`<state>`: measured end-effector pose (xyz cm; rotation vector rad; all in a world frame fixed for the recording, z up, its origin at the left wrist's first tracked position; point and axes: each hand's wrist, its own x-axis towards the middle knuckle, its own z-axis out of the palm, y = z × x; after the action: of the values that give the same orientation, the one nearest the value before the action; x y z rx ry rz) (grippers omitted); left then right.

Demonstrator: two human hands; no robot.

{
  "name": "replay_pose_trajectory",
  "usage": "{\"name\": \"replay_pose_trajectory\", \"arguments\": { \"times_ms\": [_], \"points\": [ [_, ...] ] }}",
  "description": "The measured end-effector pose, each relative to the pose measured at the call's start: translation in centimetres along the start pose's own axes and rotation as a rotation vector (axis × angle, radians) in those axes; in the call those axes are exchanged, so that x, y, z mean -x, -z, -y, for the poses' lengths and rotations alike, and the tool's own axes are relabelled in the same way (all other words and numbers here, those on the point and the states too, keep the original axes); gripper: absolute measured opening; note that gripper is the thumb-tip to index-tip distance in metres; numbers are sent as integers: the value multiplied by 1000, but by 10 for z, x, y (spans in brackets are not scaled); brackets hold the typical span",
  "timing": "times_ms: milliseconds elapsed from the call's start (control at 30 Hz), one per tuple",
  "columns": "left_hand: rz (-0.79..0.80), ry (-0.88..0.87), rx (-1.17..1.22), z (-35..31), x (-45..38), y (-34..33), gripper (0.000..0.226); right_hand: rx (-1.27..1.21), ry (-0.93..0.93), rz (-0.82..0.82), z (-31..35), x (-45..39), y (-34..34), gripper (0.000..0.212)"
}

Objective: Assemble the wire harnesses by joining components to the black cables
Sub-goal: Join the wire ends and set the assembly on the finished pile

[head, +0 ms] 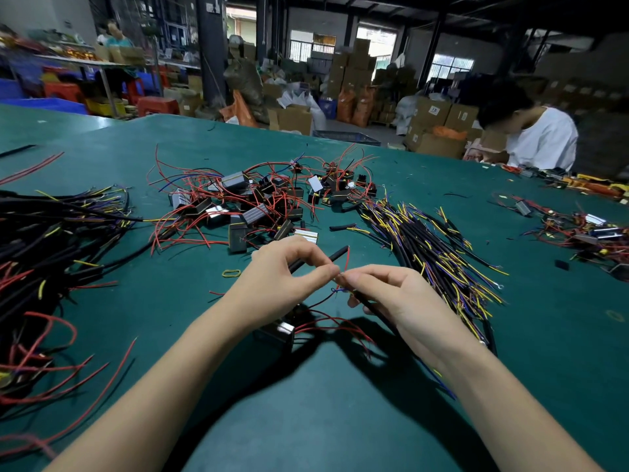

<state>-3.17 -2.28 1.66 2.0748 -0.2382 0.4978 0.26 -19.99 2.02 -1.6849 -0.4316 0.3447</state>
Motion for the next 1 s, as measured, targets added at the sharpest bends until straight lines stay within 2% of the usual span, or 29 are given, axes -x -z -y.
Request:
{"name": "replay_pose_trajectory", "arguments": {
  "times_ms": [133,233,333,433,500,567,633,700,767,833,900,1000],
  "points": [
    [-4,-2,-37,-1,0,1,12,31,84,-51,-1,-2,-3,9],
    [-6,21,-70,-3,2,0,15,165,246,-135,-3,-3,-8,7],
    [32,79,-52,-4,-1,1,13,533,582,-254,-4,-2,-10,11],
    [171,242,220,-9,-1,7,13,1043,1018,-397,-5,-3,-9,13],
    [253,392,369,-11,-1,8,12,1230,1220,-452,-6,-4,-9,16],
    [264,475,389,-10,0,7,11,1196,1185,-446,-8,-7,-8,15],
    [209,410,329,-8,-1,7,10,968,963,-336,-11,-7,-5,11],
    [149,286,213,-7,1,6,8,678,730,-211,-12,-5,-2,7],
    [75,138,-9,-5,3,3,5,515,599,-208,-12,-5,-1,9],
    [-4,-67,-257,-4,6,-2,6,405,502,-201,-12,-7,-1,16],
    [-44,-258,-472,-3,9,-3,17,326,433,-172,-12,-7,-1,18],
    [-136,-440,-696,-4,6,-3,14,250,368,-123,-8,-5,1,16]
  ]
}}
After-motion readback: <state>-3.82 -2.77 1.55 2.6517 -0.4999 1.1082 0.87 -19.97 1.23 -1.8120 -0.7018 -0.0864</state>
